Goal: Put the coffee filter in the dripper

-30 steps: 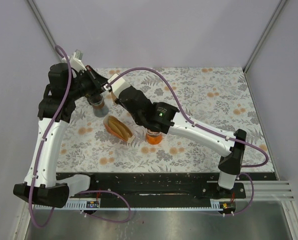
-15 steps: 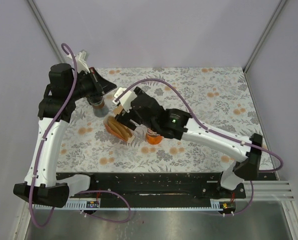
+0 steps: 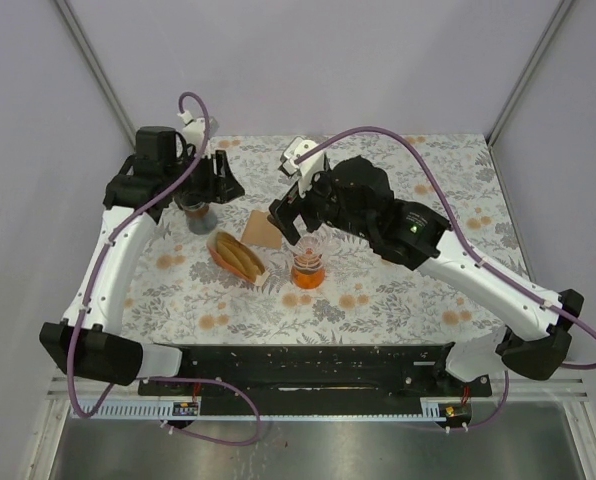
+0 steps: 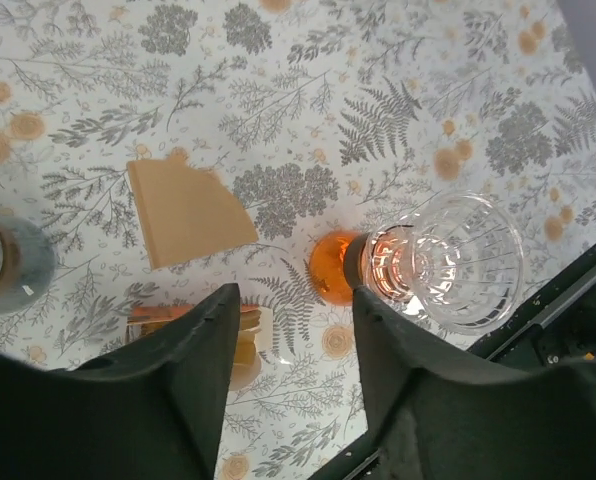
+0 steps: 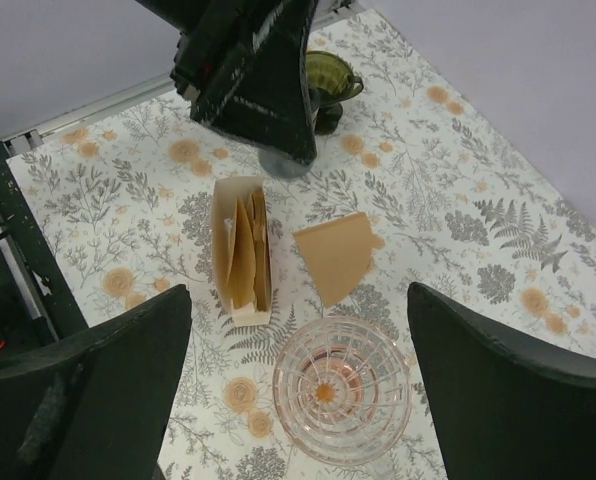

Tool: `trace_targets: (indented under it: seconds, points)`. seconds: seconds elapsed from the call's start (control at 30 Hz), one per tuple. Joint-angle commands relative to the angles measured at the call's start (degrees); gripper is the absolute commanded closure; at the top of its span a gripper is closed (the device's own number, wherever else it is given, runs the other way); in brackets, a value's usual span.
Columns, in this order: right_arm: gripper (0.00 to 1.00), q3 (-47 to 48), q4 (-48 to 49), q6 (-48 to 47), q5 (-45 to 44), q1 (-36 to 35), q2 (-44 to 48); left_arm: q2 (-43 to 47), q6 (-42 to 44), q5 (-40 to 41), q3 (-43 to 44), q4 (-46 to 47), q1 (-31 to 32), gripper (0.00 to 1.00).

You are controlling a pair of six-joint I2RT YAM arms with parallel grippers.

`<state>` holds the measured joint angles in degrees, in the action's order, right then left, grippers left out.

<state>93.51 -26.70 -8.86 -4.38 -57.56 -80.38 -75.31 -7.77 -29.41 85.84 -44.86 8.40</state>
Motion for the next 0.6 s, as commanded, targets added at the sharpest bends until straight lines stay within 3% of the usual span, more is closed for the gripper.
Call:
trace_targets:
  seconds: [0.0, 0.13, 0.23, 0.37, 0.47, 0.57]
  points:
    - [0.04, 2.98, -1.16, 4.11, 2.71, 1.83, 0.13, -2.56, 12.24, 8.64, -0.67, -0.85, 5.46, 0.40]
    - [0.04, 4.22, -3.00, 5.70, 0.70, 3.76, 1.45, -8.69, 14.54, 15.25, 1.95, -1.10, 9.08, 0.21]
    - [0.04, 3.78, -4.93, 5.35, -2.99, 4.39, 2.77, -12.40, 16.46, 19.46, 5.29, -3.56, 8.91, 0.17]
    - [0.04, 0.36, -5.91, 5.26, -4.58, 4.82, 5.58, -9.87, 21.82, 21.94, 2.76, -5.23, 5.67, 0.11]
    - [0.03, -2.19, -5.82, 5.26, -5.11, 5.26, 7.16, -7.75, 25.95, 20.19, -0.05, -6.99, 0.40, 0.11]
    - [0.03, -3.60, -5.65, 5.26, -5.20, 5.62, 7.34, -6.61, 28.77, 19.92, -3.39, -7.70, -3.38, 0.16]
